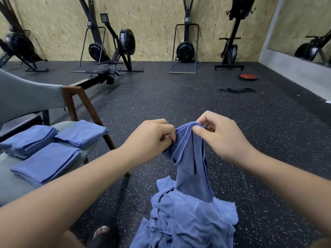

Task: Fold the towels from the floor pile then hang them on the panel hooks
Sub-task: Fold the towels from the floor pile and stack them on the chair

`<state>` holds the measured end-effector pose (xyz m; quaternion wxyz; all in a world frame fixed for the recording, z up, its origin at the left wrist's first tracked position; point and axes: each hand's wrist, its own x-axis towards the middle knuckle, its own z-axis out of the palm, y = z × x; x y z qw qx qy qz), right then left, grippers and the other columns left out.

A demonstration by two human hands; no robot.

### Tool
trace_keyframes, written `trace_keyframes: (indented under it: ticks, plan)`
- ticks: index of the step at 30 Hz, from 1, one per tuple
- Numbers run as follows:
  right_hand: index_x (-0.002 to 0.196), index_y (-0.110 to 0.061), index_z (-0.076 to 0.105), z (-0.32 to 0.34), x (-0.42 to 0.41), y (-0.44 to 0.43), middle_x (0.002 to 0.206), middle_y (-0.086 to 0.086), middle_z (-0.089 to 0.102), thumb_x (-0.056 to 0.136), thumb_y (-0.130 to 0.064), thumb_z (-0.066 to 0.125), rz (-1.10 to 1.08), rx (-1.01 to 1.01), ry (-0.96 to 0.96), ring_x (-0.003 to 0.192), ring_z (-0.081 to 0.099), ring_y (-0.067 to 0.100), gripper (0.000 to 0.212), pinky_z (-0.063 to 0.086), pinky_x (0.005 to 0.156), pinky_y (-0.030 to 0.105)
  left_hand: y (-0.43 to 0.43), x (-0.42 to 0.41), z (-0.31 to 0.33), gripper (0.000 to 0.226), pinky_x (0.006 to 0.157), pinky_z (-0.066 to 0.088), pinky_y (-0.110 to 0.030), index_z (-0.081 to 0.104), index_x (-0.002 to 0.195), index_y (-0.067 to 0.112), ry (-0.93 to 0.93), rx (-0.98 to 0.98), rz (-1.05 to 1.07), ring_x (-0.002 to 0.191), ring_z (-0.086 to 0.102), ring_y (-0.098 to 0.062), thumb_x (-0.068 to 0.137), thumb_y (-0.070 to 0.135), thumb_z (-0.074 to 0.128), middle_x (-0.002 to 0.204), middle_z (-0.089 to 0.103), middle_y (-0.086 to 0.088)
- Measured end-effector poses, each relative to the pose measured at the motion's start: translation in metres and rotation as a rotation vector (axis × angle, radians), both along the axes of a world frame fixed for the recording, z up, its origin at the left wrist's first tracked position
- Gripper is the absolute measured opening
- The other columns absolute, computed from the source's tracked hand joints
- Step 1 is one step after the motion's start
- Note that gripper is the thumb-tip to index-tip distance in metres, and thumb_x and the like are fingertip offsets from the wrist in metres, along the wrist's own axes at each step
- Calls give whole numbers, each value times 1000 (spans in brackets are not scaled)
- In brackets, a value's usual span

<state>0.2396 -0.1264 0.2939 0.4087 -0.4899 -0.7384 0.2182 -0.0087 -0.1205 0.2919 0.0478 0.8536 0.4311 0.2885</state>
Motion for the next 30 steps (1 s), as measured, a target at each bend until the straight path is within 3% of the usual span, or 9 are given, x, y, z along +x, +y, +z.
trace_keyframes:
  ticks: [5,7,10,13,16,19,25,28,30]
  plan:
    - [87,-28,67,-1,-2,1,82,-5,71,99,-26,74,24,49,24,78,67,22,14,56,78,45,-6,10,-2,15,80,49,-29,65,75,33,-52,-73,0,80,60,-7,89,34,60,85,61,12]
    - [88,-28,67,-2,-2,1,81,-6,71,99,-26,74,34,56,30,76,66,21,13,56,77,46,-6,11,-5,27,80,47,-26,72,80,33,-11,-91,2,85,62,-6,93,53,59,90,62,13]
    - [89,-27,67,-1,0,1,83,-4,72,100,-26,73,40,56,35,77,66,23,12,55,77,44,-1,8,-11,47,85,49,-34,78,94,33,155,-75,26,93,59,-10,90,70,49,96,62,13]
    - [91,-26,68,-1,2,1,84,-2,71,101,-25,72,51,42,26,79,65,25,10,53,78,42,3,3,-13,38,88,51,-38,79,97,34,217,-39,33,95,59,-13,88,62,56,99,63,13]
    - [92,-27,67,-1,7,3,84,-1,69,101,-25,71,43,37,15,79,62,25,10,50,76,38,8,-5,-5,12,79,54,-37,80,91,30,143,3,29,86,64,-11,87,36,71,97,66,12]
    - [93,-27,68,0,12,7,85,0,69,102,-25,71,41,24,30,80,61,28,10,51,76,40,11,-12,2,6,77,55,-36,79,84,25,61,29,53,79,64,-8,87,22,75,94,67,13]
    - [94,-27,68,-1,12,8,85,2,70,102,-24,70,52,38,37,81,63,30,9,54,77,47,6,-6,-4,20,79,50,-25,78,87,30,-73,-79,-30,87,66,-10,96,47,74,96,67,14]
    - [94,-27,67,-2,8,6,83,2,69,101,-24,70,63,46,35,80,62,30,9,53,77,47,-1,5,-12,29,77,45,-20,76,86,27,-29,-119,-72,86,63,-9,96,54,72,95,65,12]
    - [94,-27,67,-3,6,4,82,2,68,102,-25,71,78,53,26,78,61,29,9,52,76,47,-3,15,-21,38,75,47,-25,74,83,22,17,-101,-63,81,61,-9,97,56,67,93,63,10]
